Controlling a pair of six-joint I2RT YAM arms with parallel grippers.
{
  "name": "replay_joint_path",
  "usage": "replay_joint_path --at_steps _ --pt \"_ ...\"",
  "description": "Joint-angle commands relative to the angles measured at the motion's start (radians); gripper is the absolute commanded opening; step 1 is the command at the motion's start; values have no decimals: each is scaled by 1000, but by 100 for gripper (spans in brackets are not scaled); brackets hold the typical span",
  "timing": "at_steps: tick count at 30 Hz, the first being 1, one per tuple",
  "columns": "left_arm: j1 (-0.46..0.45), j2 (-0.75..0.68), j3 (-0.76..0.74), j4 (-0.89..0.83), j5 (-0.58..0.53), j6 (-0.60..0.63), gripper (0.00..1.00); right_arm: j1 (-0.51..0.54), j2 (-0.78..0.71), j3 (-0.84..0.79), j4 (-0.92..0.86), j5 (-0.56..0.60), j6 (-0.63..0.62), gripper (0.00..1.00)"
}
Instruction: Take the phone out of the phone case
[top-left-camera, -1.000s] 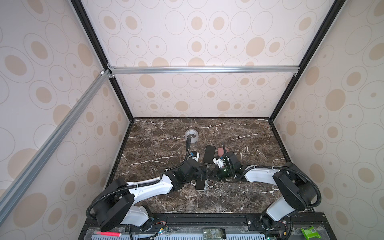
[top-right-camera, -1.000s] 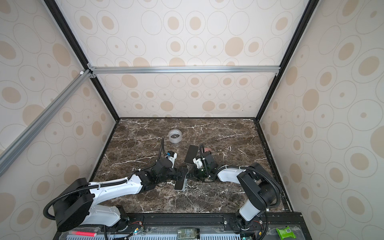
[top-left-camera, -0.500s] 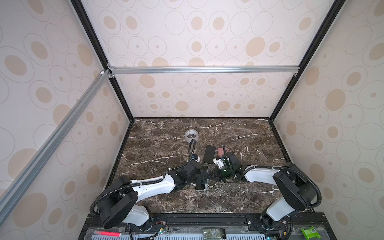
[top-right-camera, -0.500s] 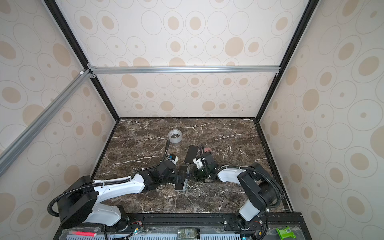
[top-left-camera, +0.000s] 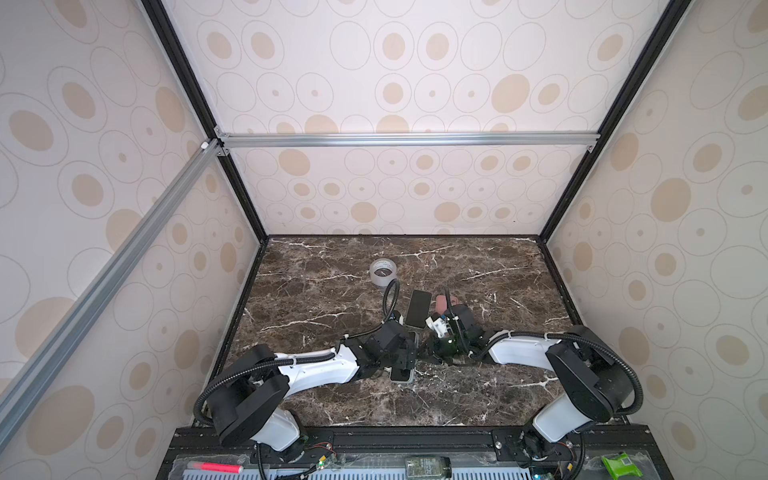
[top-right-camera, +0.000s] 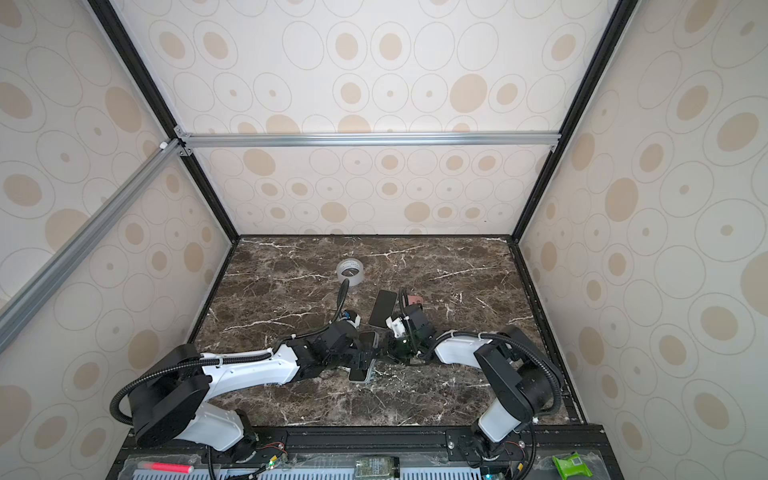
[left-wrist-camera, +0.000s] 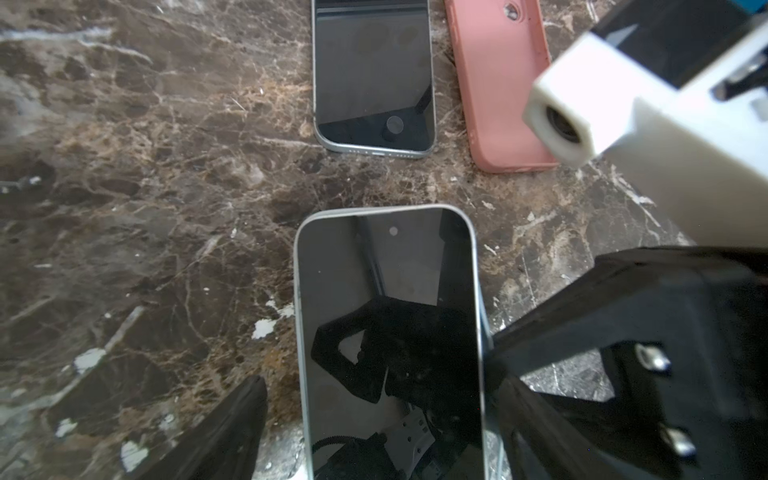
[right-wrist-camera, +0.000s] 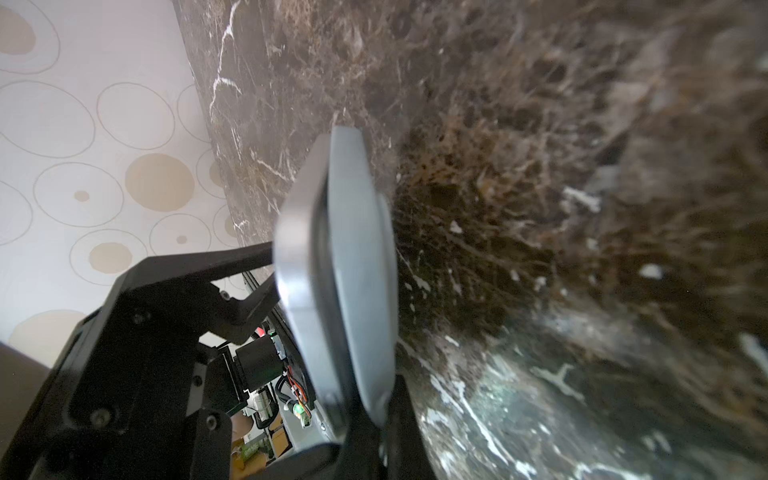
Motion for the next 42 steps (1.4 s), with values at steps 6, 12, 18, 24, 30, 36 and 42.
replay_joint_path --at_steps 6,12,18,24,30,36,42 --pt "-12 15 65 -129 -117 7 80 12 -32 18 -7 -3 -19 0" --pt "-12 5 78 -165 -153 4 72 12 -32 21 -19 4 -23 0" --pt "-12 -2 77 -176 -168 -3 65 11 -30 22 -26 7 -26 0" --pt "-13 -17 67 -113 -114 17 67 11 -19 25 -14 0 -23 0" --pt "-14 -62 60 -57 -127 28 78 15 -21 30 -24 3 -35 0" --pt "-17 4 120 -96 -122 36 77 27 -17 49 -39 5 -42 0" --pt "-23 49 141 -114 -127 30 76 33 -17 54 -43 7 -45 0"
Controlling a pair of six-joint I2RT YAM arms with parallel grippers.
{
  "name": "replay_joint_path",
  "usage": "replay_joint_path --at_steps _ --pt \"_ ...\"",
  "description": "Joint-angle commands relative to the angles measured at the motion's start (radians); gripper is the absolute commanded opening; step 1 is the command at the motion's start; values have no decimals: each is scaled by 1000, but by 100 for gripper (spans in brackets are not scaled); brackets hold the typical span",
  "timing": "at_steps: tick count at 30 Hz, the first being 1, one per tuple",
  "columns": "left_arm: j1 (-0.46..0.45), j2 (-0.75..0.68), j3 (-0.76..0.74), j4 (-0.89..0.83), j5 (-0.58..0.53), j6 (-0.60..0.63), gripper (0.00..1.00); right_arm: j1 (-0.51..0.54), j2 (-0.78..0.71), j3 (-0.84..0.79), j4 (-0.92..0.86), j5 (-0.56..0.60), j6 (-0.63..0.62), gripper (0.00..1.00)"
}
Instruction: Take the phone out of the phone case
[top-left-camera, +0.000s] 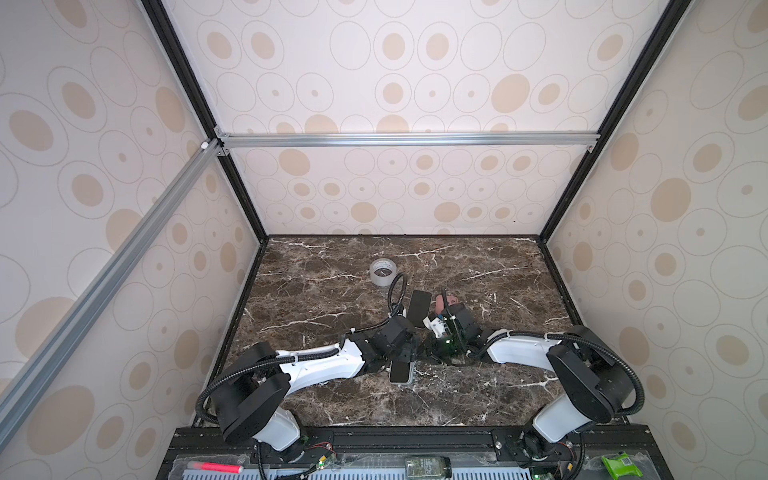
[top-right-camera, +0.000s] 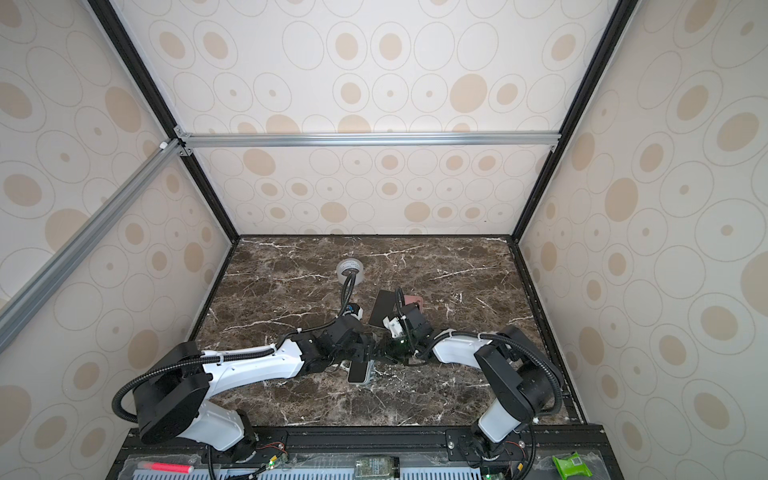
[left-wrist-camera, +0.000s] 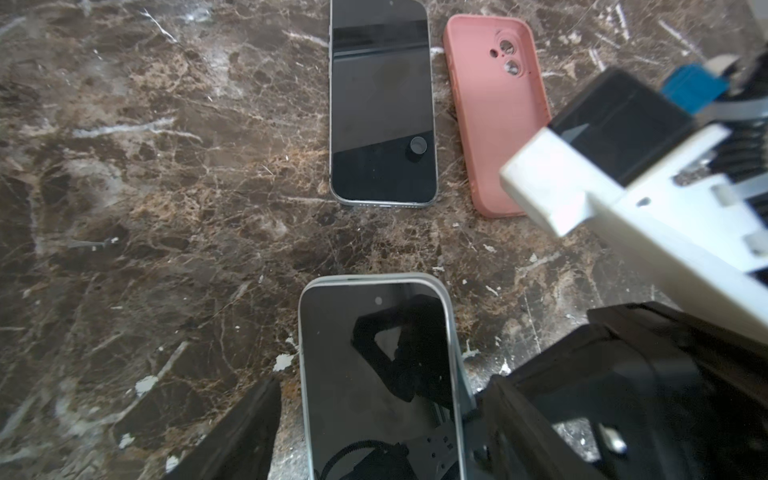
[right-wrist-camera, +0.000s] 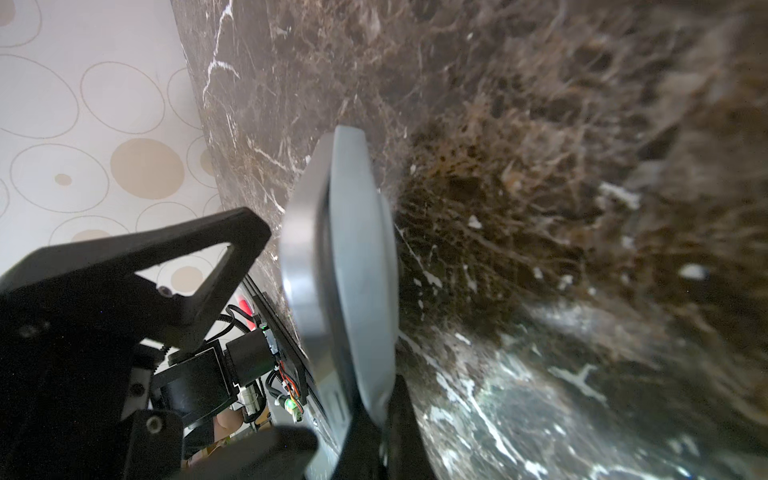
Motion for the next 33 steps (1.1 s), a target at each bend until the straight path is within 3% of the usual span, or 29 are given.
replay_joint_path --at_steps 1,18,33 --pt "-6 22 43 -39 -25 5 74 10 -16 26 2 -7 -7 0" --pt "-12 112 90 -150 -89 -4 69 11 -27 15 -1 9 -11 0" --pt "-14 95 114 -237 -162 -25 51 11 -45 8 -39 64 -18 0"
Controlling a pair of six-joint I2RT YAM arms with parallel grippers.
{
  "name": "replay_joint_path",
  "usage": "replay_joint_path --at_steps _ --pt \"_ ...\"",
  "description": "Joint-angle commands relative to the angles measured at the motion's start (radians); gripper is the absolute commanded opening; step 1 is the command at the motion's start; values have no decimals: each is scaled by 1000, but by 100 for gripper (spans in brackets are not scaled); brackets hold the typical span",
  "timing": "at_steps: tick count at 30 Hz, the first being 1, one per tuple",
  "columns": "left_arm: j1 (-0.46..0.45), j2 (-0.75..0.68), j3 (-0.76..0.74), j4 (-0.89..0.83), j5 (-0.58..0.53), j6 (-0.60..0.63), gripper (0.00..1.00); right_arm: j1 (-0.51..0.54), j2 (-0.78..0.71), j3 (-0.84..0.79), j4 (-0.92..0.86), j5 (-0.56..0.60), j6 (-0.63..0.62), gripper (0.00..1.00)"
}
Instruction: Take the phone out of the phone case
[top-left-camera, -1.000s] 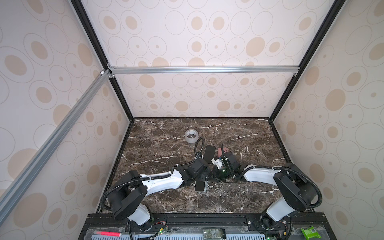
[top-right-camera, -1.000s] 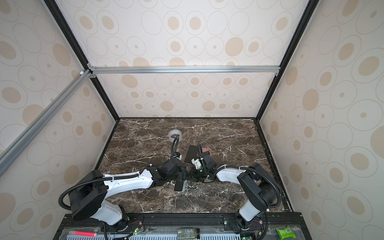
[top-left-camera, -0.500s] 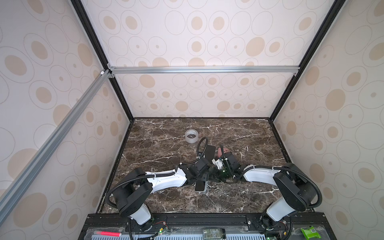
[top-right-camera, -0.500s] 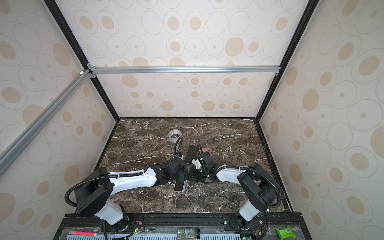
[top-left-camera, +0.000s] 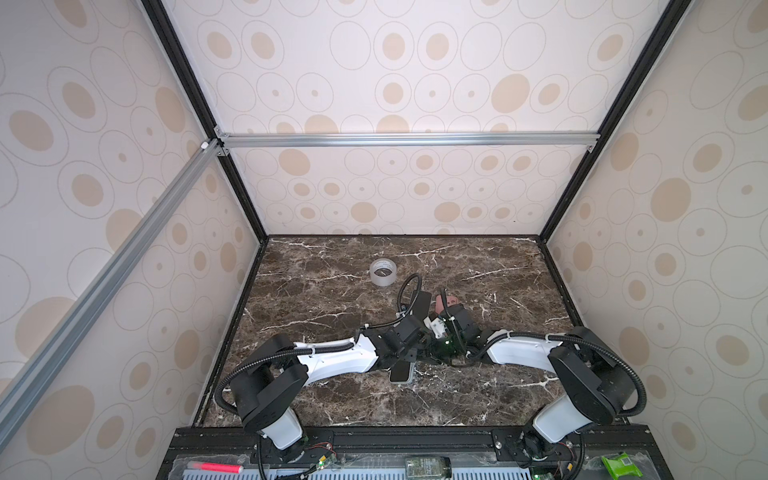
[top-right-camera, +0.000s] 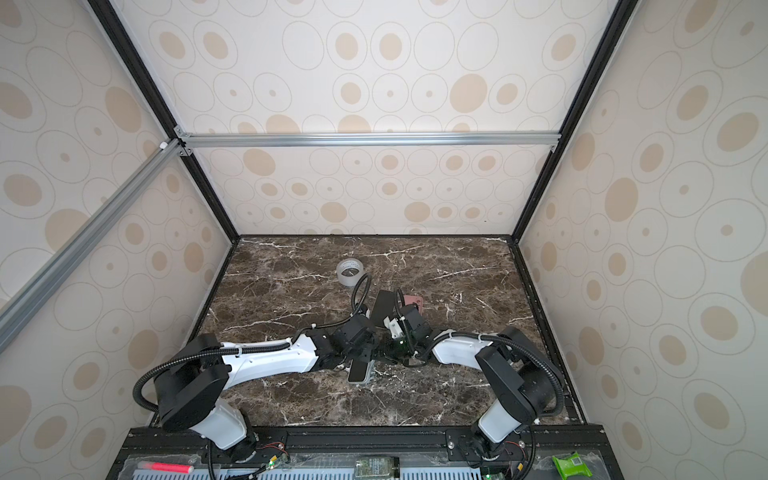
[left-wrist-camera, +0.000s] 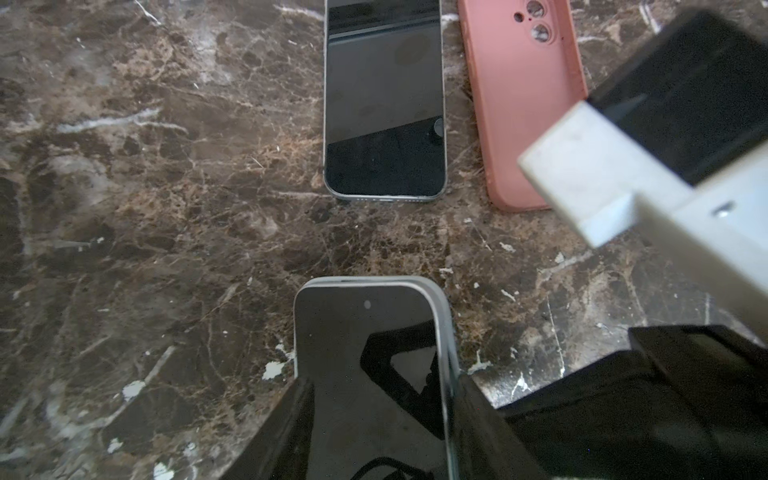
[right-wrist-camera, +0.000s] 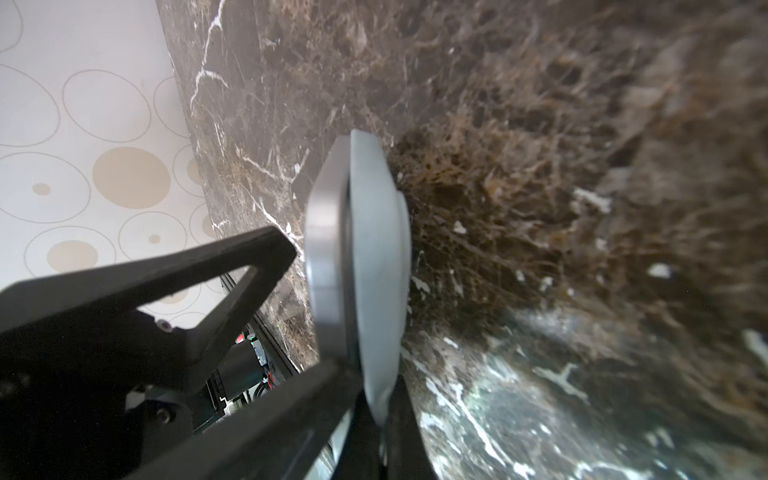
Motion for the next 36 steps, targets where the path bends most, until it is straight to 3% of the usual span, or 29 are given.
replay_joint_path --at_steps 1,23,36 --pt "7 1 10 -143 -110 -15 51 1 -35 8 -22 8 -11 0" --pt "-4 40 43 -198 -136 -13 43 1 -40 2 -22 17 -11 0" --pt "-19 106 49 -194 -99 -15 48 2 -39 0 -7 10 -9 0"
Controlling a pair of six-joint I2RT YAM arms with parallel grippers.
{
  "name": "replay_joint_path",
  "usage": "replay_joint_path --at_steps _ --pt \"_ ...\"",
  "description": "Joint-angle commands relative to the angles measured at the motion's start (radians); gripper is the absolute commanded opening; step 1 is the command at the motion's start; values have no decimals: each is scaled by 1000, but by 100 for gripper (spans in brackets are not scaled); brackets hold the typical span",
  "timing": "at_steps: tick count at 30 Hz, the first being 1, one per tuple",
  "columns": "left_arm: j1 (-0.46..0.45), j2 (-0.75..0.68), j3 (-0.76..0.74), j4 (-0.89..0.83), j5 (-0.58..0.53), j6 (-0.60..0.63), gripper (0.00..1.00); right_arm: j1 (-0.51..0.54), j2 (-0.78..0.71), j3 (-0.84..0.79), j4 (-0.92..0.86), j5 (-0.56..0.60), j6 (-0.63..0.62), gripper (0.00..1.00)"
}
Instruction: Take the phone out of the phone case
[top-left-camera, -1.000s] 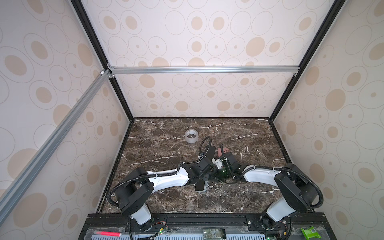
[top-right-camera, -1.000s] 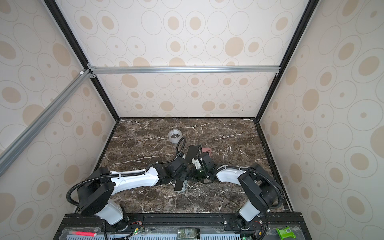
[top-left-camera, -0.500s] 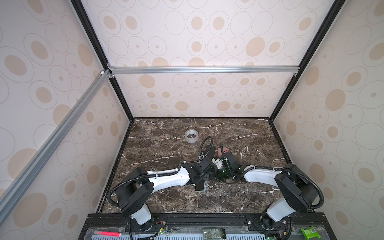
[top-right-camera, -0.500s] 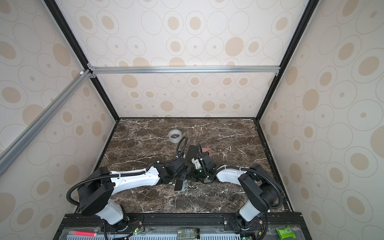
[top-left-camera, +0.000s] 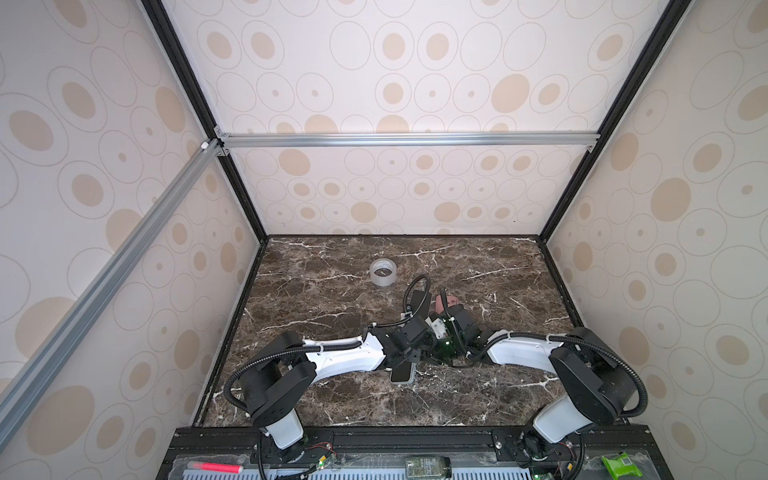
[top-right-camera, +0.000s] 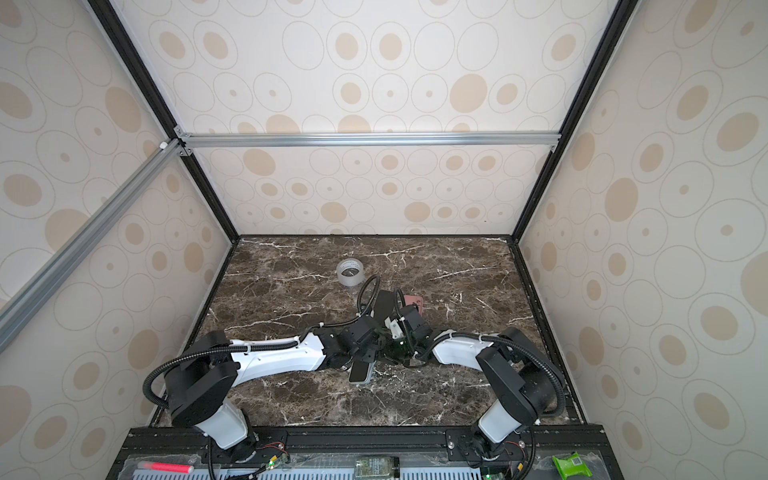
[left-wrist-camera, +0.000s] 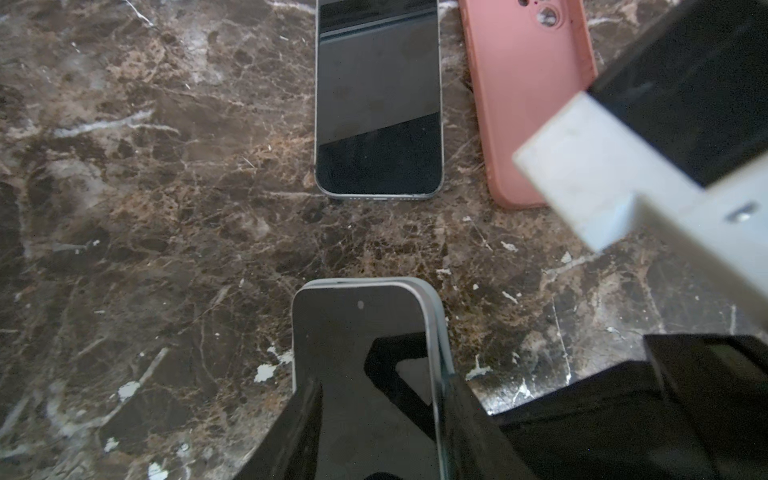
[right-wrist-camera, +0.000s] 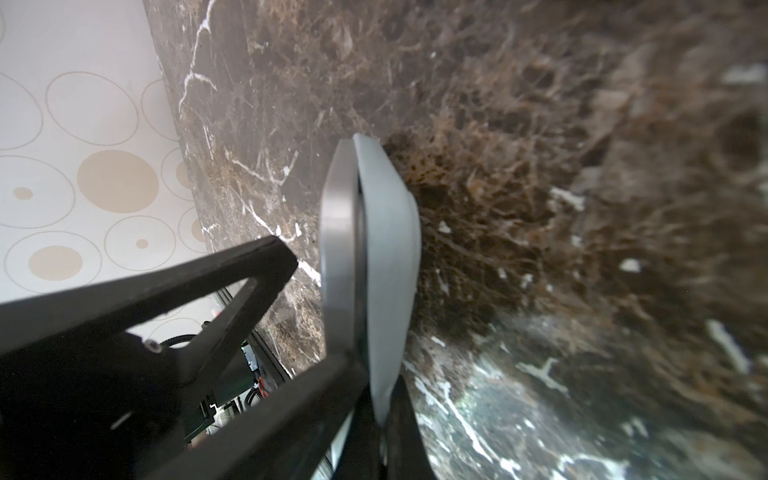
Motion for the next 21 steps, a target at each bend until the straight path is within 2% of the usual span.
replay_joint_path --at_steps 1,10,21 --pt "5 48 -10 -148 -74 -10 47 -1 -32 1 16 -20 -3 0" --pt "5 16 0 -200 -149 -24 42 -1 -31 3 -2 5 -4 0" --pt "5 -19 -9 -235 -177 -34 39 -1 -28 2 4 11 2 0"
